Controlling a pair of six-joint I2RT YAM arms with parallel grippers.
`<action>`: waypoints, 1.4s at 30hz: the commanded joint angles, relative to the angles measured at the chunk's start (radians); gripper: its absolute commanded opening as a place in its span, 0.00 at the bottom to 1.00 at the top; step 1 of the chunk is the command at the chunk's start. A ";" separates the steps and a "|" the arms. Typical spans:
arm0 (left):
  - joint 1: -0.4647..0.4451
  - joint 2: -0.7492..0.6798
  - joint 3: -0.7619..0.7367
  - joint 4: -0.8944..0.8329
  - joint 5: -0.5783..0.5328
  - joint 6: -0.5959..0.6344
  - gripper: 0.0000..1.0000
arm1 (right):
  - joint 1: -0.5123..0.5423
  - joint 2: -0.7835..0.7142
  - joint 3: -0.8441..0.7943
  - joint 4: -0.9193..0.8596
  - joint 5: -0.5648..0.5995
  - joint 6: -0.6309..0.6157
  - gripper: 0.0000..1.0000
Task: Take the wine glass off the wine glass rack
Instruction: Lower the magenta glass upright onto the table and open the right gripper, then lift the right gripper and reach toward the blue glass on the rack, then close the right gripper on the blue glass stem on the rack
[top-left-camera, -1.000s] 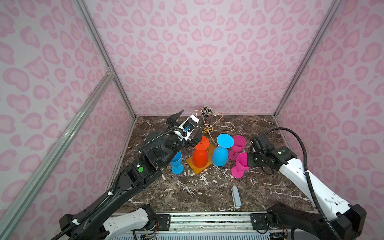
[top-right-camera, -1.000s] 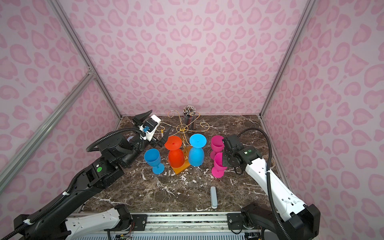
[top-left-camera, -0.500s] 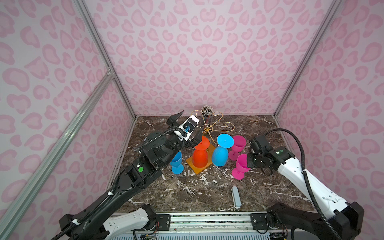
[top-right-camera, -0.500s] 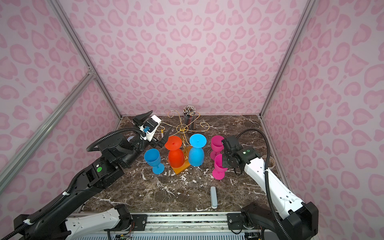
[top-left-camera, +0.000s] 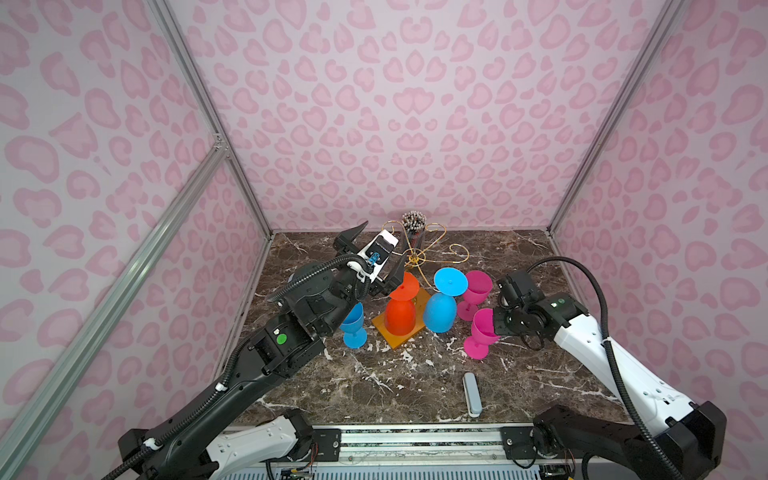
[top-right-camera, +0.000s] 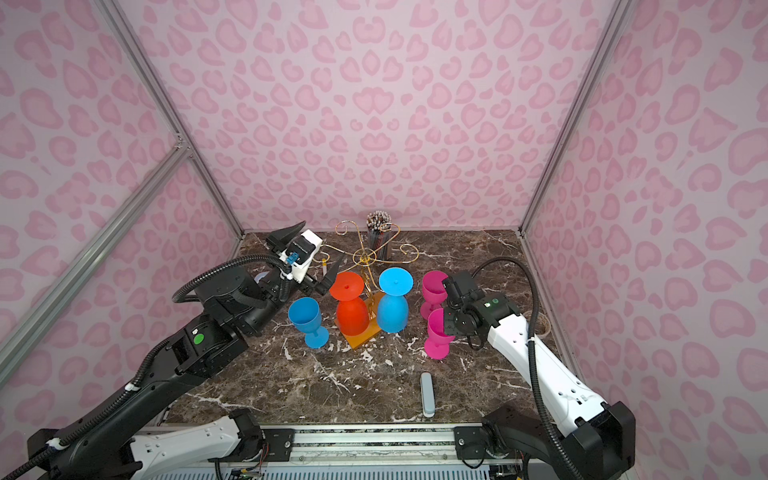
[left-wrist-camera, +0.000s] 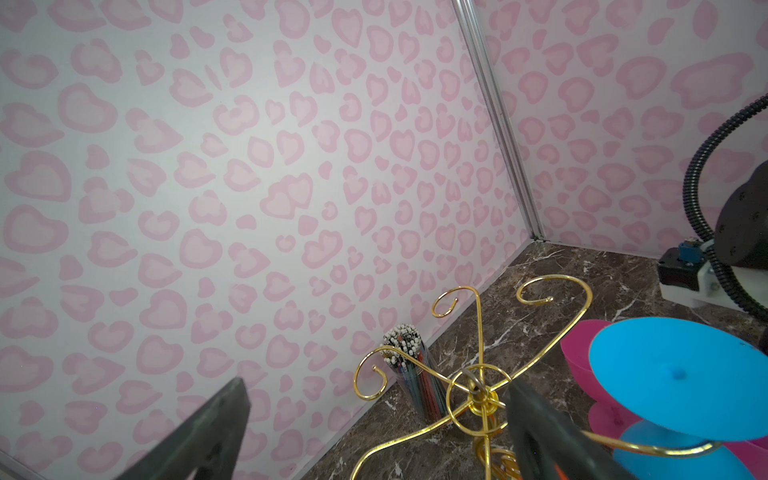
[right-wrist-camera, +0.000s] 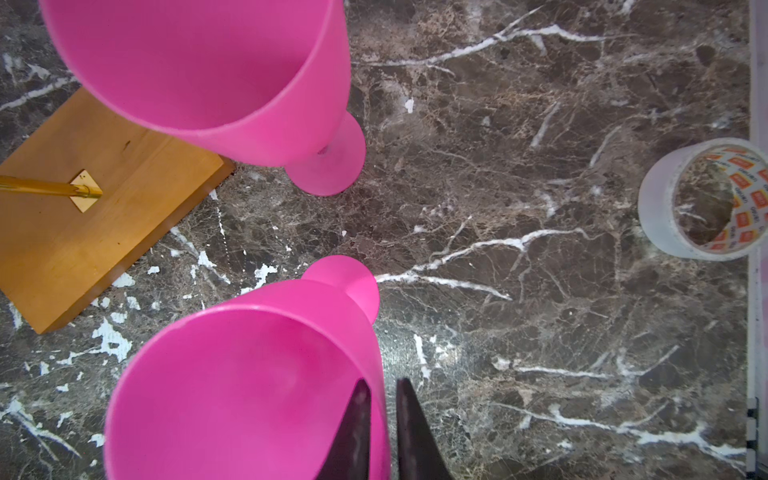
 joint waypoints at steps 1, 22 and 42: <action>0.001 -0.004 -0.002 0.011 -0.010 -0.004 0.97 | -0.001 0.003 0.012 0.002 0.012 -0.010 0.20; 0.014 -0.026 -0.018 -0.009 -0.039 -0.097 0.97 | -0.351 -0.233 0.198 0.269 -0.783 0.167 0.37; 0.014 -0.027 -0.021 -0.028 -0.002 -0.129 0.97 | -0.157 -0.267 -0.029 0.722 -0.894 0.565 0.31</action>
